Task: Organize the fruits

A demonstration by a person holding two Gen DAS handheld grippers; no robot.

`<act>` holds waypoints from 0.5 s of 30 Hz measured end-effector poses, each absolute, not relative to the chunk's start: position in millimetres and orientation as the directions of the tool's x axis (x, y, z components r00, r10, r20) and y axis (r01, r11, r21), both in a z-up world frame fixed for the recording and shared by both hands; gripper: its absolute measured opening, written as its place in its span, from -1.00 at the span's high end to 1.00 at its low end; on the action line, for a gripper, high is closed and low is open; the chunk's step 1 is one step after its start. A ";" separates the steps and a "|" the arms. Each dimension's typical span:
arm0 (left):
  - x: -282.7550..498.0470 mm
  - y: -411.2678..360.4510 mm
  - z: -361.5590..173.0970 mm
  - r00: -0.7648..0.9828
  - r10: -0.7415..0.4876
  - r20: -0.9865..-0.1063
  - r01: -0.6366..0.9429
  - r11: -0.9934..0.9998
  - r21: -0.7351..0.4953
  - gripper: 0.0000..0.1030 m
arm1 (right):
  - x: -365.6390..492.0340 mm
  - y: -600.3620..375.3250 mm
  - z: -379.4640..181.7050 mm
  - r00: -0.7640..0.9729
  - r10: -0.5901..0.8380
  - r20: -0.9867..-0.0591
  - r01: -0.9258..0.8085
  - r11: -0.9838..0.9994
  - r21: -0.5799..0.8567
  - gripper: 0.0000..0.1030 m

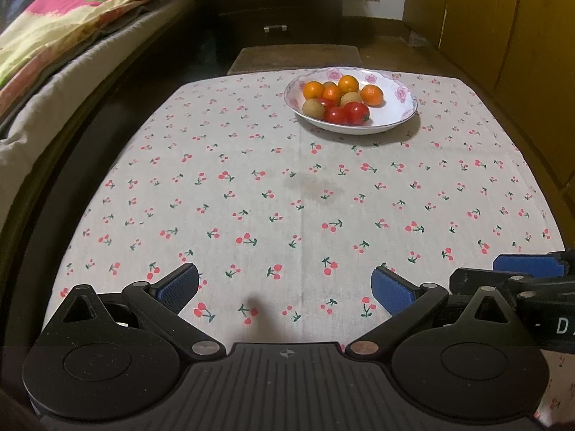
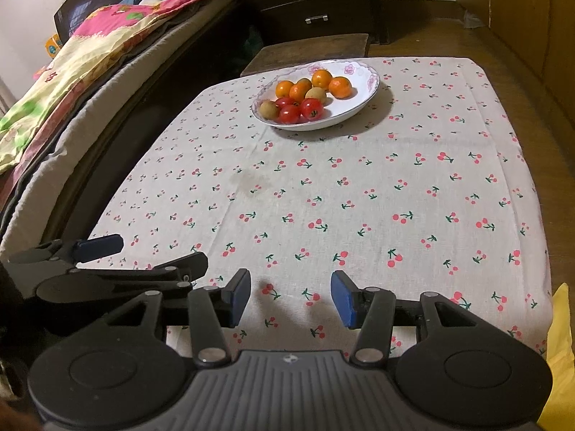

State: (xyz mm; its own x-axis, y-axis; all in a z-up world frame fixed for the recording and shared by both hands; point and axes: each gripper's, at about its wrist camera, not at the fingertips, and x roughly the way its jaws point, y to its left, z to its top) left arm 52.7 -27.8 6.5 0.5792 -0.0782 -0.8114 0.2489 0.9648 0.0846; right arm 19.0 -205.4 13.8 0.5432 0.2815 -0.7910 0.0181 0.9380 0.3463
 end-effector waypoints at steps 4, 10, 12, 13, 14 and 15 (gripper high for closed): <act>52.0 -27.7 6.3 0.579 -0.076 -0.812 0.248 0.965 0.087 -1.00 | 18.1 -206.1 13.1 0.541 0.278 -0.793 0.022 0.939 0.344 0.04; 51.7 -27.6 5.5 0.577 -0.073 -0.813 0.248 0.965 0.090 -1.00 | 17.6 -206.1 11.5 0.536 0.271 -0.800 0.027 0.941 0.337 0.03; 51.8 -27.1 5.7 0.577 -0.073 -0.813 0.247 0.965 0.089 -1.00 | 17.0 -205.9 11.3 0.533 0.269 -0.802 0.028 0.942 0.334 0.03; 51.6 -27.0 5.9 0.578 -0.073 -0.813 0.247 0.965 0.089 -1.00 | 16.8 -205.7 11.0 0.531 0.268 -0.804 0.029 0.942 0.333 0.03; 51.0 -27.1 6.1 0.578 -0.073 -0.812 0.248 0.965 0.090 -1.00 | 16.8 -205.5 10.7 0.530 0.268 -0.805 0.029 0.942 0.333 0.03; 50.7 -27.1 6.2 0.579 -0.074 -0.812 0.249 0.964 0.090 -1.00 | 16.4 -205.3 10.3 0.529 0.269 -0.805 0.028 0.942 0.333 0.03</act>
State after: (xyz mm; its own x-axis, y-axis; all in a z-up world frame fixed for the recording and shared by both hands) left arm 50.7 -27.1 6.2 0.5786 -0.0739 -0.8122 0.2491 0.9643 0.0897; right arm 16.4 -205.3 10.3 0.5289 0.2686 -0.8051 0.0283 0.9425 0.3331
